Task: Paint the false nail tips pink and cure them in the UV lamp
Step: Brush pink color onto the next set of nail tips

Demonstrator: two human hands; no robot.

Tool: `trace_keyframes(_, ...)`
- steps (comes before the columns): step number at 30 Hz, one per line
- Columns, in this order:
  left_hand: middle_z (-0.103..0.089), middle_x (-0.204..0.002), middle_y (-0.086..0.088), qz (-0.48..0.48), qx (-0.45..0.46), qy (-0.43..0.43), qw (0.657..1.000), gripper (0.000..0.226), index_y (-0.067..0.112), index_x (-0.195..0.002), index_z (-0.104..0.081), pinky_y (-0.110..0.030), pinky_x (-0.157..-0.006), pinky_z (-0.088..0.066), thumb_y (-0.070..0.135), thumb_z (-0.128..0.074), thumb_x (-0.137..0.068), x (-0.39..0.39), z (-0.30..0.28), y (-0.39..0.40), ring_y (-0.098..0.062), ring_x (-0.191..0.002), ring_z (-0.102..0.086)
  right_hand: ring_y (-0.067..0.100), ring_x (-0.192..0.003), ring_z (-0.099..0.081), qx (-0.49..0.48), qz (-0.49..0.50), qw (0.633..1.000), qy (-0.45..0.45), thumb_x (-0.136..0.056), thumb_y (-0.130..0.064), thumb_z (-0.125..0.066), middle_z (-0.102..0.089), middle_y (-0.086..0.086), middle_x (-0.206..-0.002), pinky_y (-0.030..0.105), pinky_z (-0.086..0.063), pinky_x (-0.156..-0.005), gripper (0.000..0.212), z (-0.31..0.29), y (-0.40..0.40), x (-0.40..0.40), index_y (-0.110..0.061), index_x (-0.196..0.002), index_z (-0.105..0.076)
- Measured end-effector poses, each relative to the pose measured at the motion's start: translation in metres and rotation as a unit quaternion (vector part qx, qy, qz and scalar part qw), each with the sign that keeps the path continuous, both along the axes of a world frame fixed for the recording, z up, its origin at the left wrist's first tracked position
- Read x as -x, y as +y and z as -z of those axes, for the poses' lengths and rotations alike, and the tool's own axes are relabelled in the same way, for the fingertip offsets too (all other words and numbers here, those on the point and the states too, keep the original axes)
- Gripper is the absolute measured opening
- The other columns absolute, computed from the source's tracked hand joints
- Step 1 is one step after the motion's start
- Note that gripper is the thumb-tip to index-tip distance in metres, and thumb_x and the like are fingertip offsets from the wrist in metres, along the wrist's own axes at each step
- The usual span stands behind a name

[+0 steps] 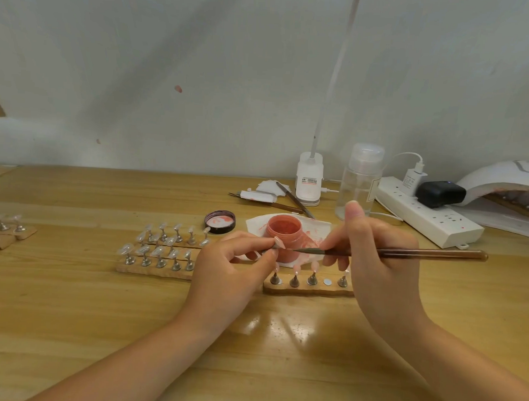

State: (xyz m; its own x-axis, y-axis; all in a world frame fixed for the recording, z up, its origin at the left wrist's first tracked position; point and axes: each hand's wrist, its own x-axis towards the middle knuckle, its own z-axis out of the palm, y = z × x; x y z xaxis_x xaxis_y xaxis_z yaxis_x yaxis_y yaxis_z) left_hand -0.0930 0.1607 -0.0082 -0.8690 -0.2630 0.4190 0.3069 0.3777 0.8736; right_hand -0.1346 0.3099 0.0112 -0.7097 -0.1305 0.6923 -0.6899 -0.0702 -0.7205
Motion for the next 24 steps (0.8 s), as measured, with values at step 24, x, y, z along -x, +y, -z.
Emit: trace_keyframes(24, -0.07, -0.083, 0.007, 0.013, 0.027, 0.004, 1.0, 0.02, 0.023, -0.089, -0.073, -0.006, -0.067, -0.041, 0.007, -0.067, -0.078, -0.0012, 0.0001, 0.0003, 0.0, -0.077, -0.061, 0.0, -0.045, -0.055, 0.038, -0.021, 0.998, -0.04, -0.085, -0.039, -0.043, -0.061, -0.01, -0.048, 0.007, -0.04, -0.049, 0.044, -0.0025, -0.0006, -0.0024, -0.014, -0.055, -0.063)
